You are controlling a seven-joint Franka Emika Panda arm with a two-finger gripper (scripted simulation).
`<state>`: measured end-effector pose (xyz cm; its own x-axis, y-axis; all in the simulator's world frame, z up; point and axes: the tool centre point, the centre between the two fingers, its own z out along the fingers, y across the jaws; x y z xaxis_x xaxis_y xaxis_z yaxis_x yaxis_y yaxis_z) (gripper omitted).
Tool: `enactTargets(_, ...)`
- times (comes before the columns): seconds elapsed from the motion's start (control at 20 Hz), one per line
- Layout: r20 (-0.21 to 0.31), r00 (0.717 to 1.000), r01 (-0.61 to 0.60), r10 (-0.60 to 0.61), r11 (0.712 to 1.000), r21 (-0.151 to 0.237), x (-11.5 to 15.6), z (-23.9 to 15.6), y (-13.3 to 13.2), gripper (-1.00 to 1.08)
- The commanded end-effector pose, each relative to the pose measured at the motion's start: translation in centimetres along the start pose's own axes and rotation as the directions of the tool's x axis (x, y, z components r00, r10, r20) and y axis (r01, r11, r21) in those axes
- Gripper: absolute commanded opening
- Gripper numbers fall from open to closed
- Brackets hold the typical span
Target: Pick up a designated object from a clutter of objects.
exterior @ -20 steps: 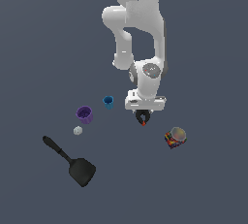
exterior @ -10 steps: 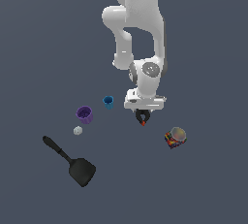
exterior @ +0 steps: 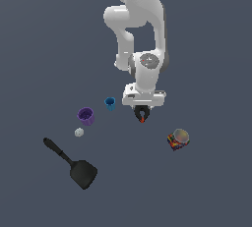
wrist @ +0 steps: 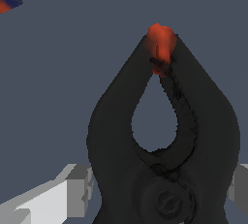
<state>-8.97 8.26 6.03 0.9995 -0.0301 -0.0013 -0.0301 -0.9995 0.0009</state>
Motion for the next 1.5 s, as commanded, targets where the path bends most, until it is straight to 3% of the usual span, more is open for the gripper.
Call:
enactTargets(0.0, -0.002, 1.0, 0.0, 0.0, 1.0, 0.0, -0.2, -1.5, 0.8, -1.0)
enactTargets(1.45, -0.001, 1.0, -0.001, 0.001, 1.0, 0.004, -3.2, -25.1, 13.1, -1.0)
